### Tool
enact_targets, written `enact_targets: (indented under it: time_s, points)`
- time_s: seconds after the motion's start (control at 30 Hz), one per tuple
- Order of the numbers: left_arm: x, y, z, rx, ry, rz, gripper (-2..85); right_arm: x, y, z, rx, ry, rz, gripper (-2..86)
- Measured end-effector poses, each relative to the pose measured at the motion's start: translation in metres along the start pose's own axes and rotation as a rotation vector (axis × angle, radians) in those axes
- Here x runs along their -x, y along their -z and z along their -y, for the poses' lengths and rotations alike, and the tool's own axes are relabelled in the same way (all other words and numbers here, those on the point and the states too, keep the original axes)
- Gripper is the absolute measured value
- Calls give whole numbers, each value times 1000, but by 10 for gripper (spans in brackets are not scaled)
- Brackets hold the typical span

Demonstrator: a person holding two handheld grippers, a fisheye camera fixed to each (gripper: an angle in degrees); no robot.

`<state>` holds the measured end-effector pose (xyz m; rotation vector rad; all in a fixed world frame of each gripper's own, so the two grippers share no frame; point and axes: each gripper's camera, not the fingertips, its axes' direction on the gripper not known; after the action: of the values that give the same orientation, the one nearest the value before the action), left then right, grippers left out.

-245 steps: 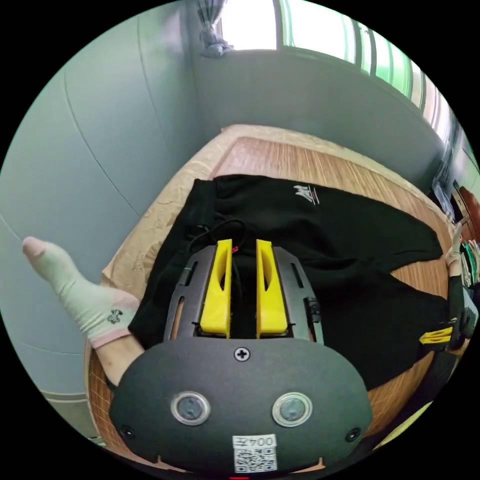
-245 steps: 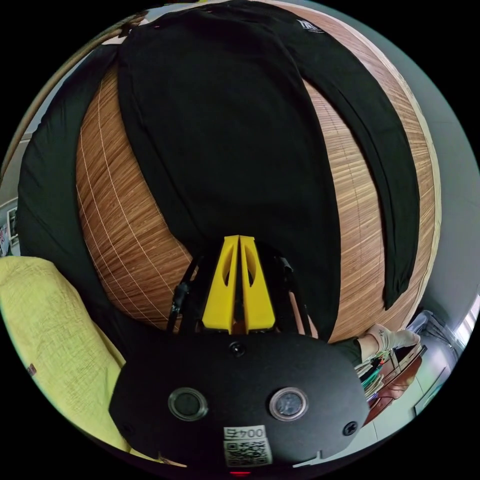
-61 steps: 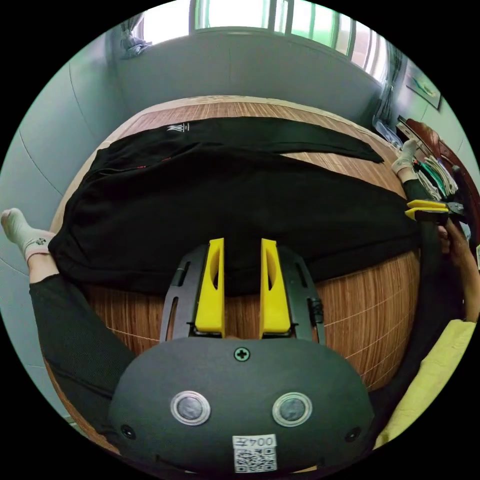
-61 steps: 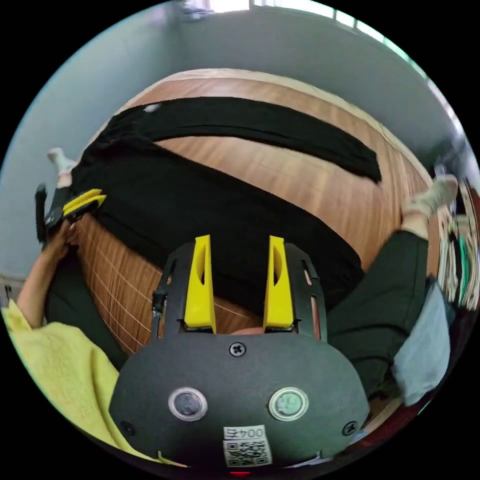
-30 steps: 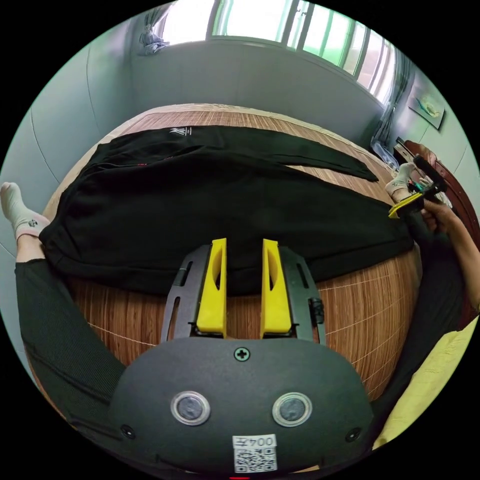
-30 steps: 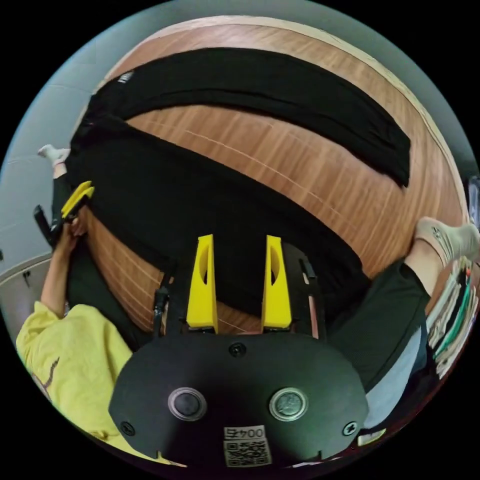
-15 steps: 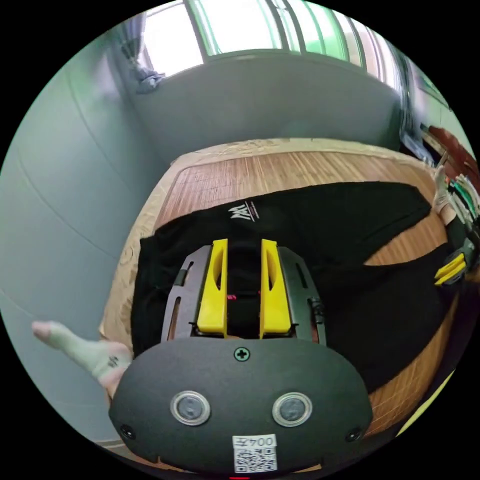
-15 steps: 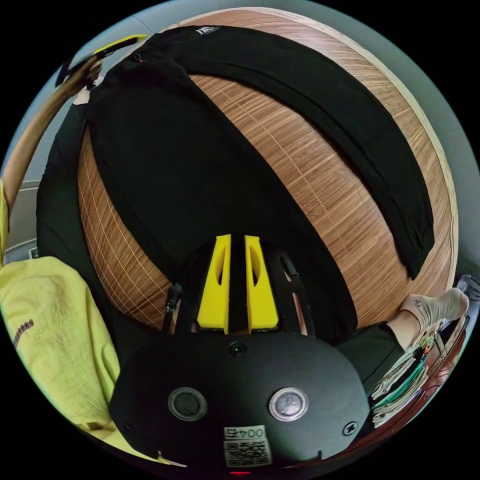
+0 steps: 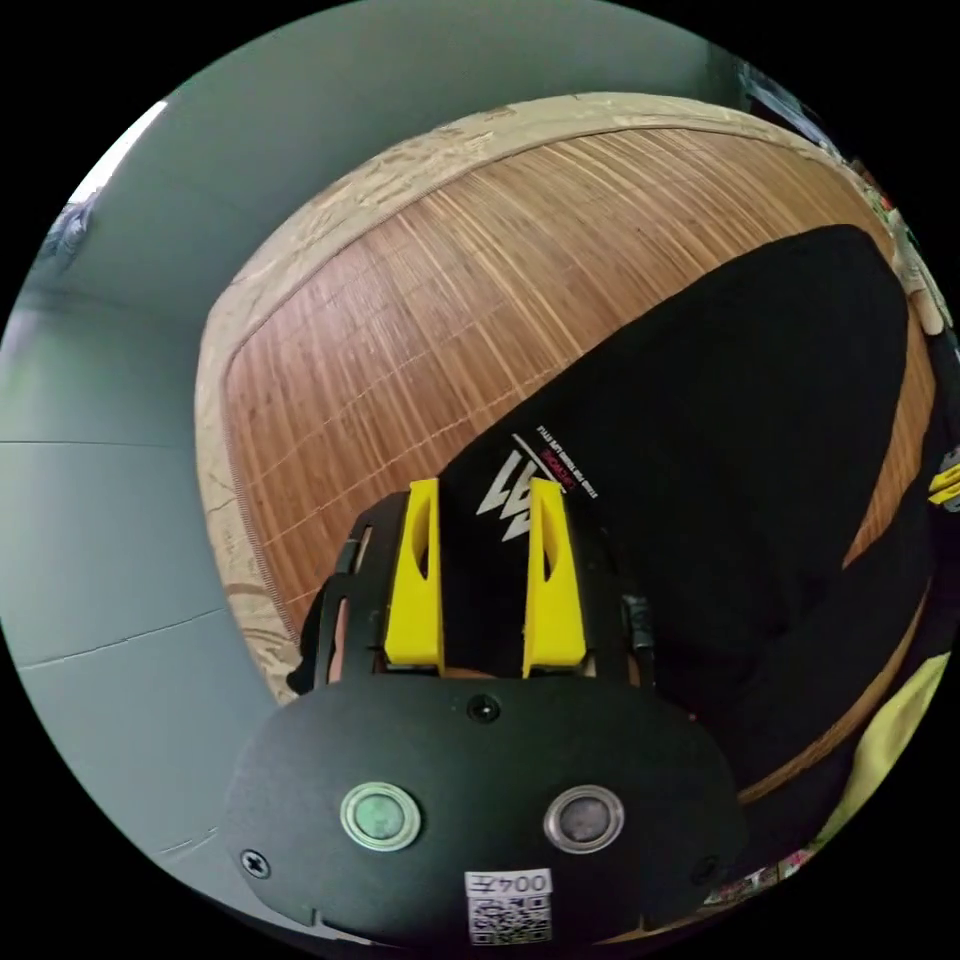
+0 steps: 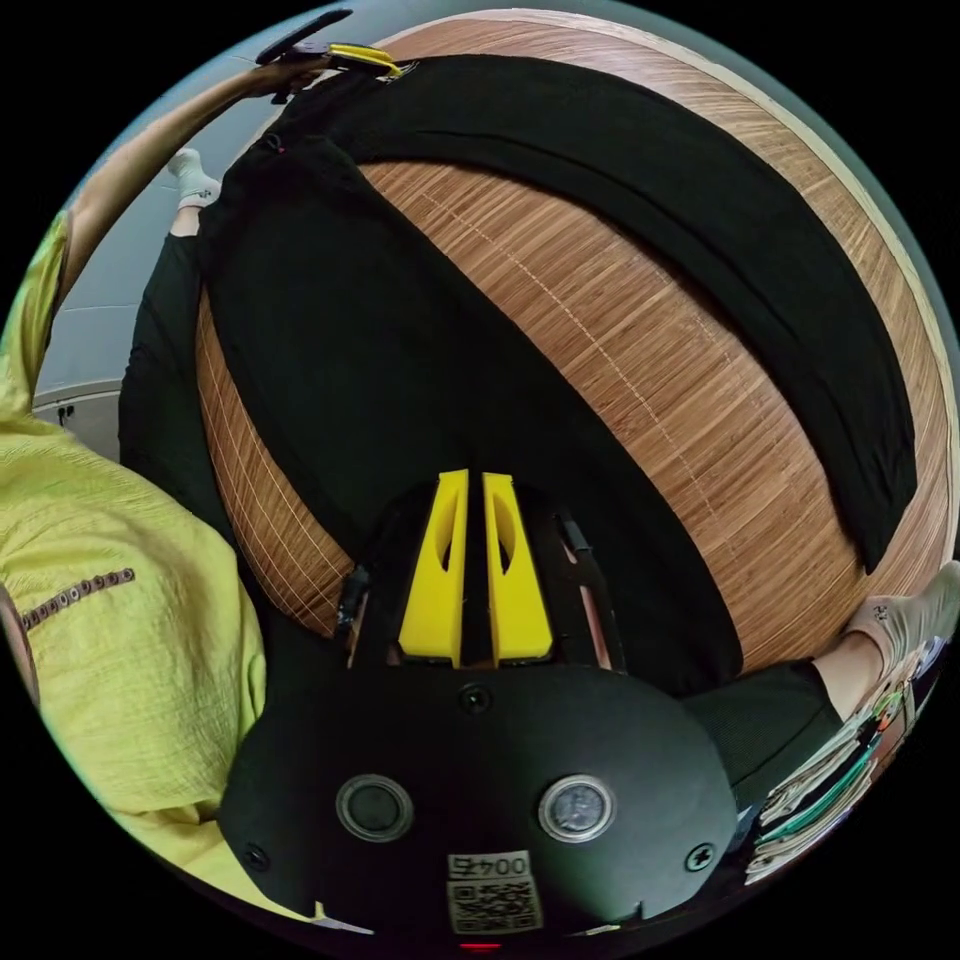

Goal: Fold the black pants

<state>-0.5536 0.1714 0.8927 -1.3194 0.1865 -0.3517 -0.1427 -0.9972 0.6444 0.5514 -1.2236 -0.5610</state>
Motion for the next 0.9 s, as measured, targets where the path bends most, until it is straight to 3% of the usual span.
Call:
enact_targets:
  time_s: [0.13, 0.3, 0.47, 0.67, 0.8, 0.9]
  points:
    - [-21, 1, 2, -13, -74, -4, 56, -10, -1, -4, 12, -7, 15, 36]
    - [-75, 8, -17, -56, -30, 300, 30, -17, -3, -14, 8, 10, 1, 34]
    - [-73, 87, -69, -205, 200, 238, 19, -39, -3, -49, -113, -10, 83, 38]
    - [-135, 176, -199, -430, 166, 158, 14, -52, 1, -85, -191, 43, 148, 87]
    - [-196, 156, -278, -454, 169, 129, 12, -68, 23, -118, -405, 69, 317, 104]
    - [-231, 106, -314, -383, 214, 118, 10, -83, 45, -145, -619, -5, 213, 122]
